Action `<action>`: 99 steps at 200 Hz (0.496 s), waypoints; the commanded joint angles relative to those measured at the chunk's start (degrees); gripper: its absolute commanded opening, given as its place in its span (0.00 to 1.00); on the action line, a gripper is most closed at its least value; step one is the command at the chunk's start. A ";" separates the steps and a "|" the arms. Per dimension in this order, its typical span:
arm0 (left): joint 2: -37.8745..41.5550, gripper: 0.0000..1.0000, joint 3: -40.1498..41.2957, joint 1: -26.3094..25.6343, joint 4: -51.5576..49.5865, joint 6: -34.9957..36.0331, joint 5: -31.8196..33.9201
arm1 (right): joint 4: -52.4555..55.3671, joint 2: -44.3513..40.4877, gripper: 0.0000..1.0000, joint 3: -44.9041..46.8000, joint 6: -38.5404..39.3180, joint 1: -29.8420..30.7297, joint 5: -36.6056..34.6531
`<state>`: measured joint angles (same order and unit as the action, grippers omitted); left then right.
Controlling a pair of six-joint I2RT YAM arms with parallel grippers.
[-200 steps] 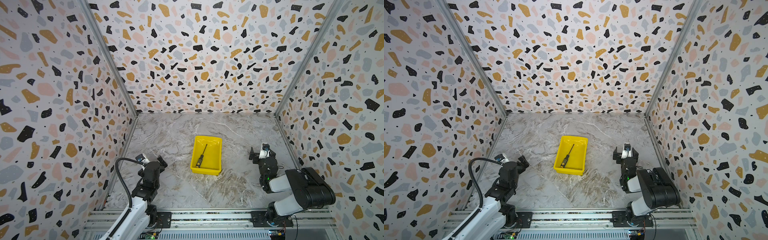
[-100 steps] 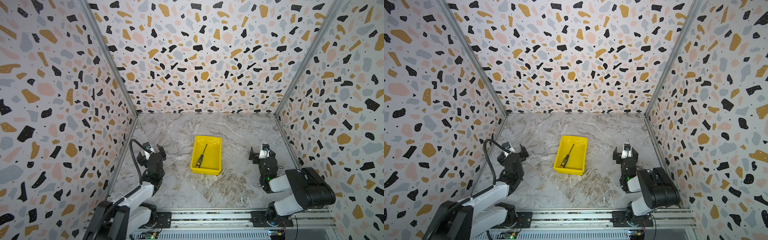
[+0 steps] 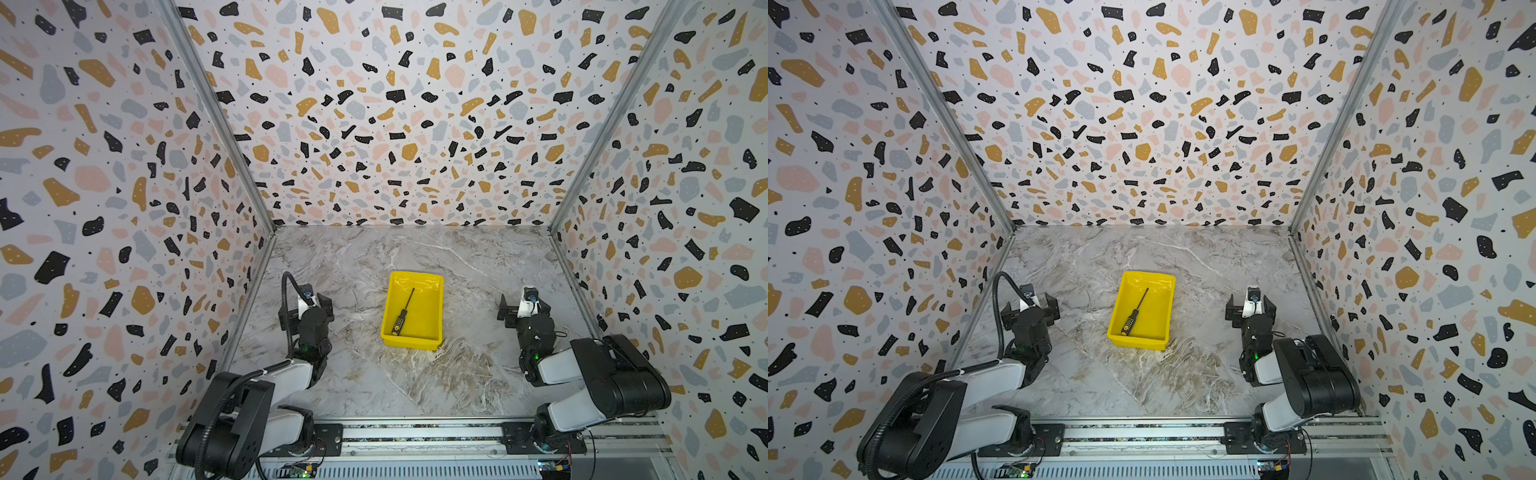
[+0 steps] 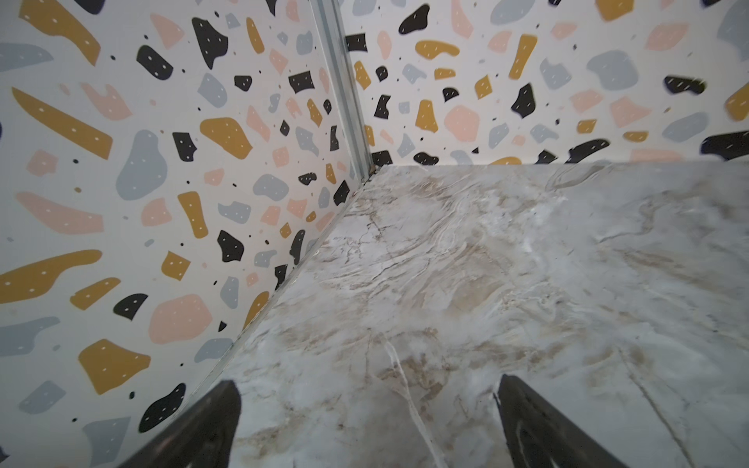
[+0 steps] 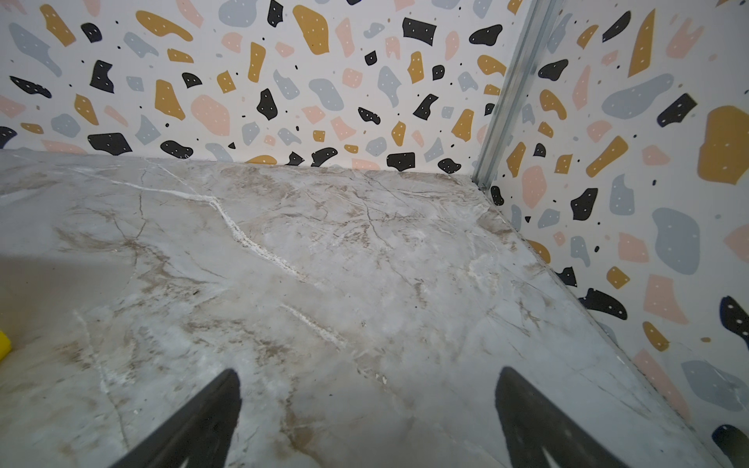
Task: Put the screwdriver in the bin
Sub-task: Reset both arms
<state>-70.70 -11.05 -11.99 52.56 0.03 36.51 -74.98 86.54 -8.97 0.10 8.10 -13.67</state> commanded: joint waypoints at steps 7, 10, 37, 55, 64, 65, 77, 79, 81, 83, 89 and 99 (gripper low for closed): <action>-5.61 1.00 5.30 1.18 18.67 0.29 -10.31 | -0.14 -0.95 0.99 -1.22 0.16 -0.28 0.04; -7.84 1.00 5.62 1.18 21.57 0.10 -9.59 | -0.23 -0.96 0.99 -1.15 0.15 -0.28 0.05; -6.93 1.00 2.74 2.10 14.95 -2.28 -7.15 | -0.17 -1.00 0.99 -1.14 0.11 -0.28 0.00; -8.99 1.00 3.73 2.25 20.01 -2.19 -6.41 | -0.27 -0.92 0.99 -1.22 -0.09 -0.27 -0.04; -8.06 1.00 3.27 2.23 17.40 -2.35 -6.87 | -0.08 -0.85 0.99 -1.31 -0.10 -0.28 0.04; -7.97 1.00 3.20 2.23 17.18 -2.38 -6.88 | -0.08 -0.89 0.99 -1.31 -0.14 -0.28 0.05; -8.48 1.00 3.55 2.23 18.69 -2.14 -6.73 | 0.01 -0.78 0.99 -1.40 -0.18 -0.36 0.13; -8.53 1.00 3.57 2.23 18.85 -2.16 -6.72 | 0.01 -0.79 0.99 -1.40 -0.16 -0.36 0.14; -8.57 1.00 3.58 2.25 18.89 -2.15 -6.70 | 0.01 -0.83 0.99 -1.40 -0.16 -0.43 0.18; -8.51 1.00 3.58 2.24 18.79 -2.21 -6.71 | 0.01 -0.80 0.99 -1.40 -0.18 -0.38 0.21; -8.13 1.00 3.50 2.24 18.13 -2.26 -6.79 | 0.08 -0.89 0.99 -1.40 -0.16 -0.41 0.23; -8.14 1.00 3.53 2.23 18.10 -2.16 -6.81 | 0.16 -0.77 0.99 -1.49 -0.16 -0.38 0.31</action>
<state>-79.40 -6.92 -9.96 67.00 -1.32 29.87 -74.96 86.54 -8.99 0.08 7.99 -13.50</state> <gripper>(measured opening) 0.997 0.990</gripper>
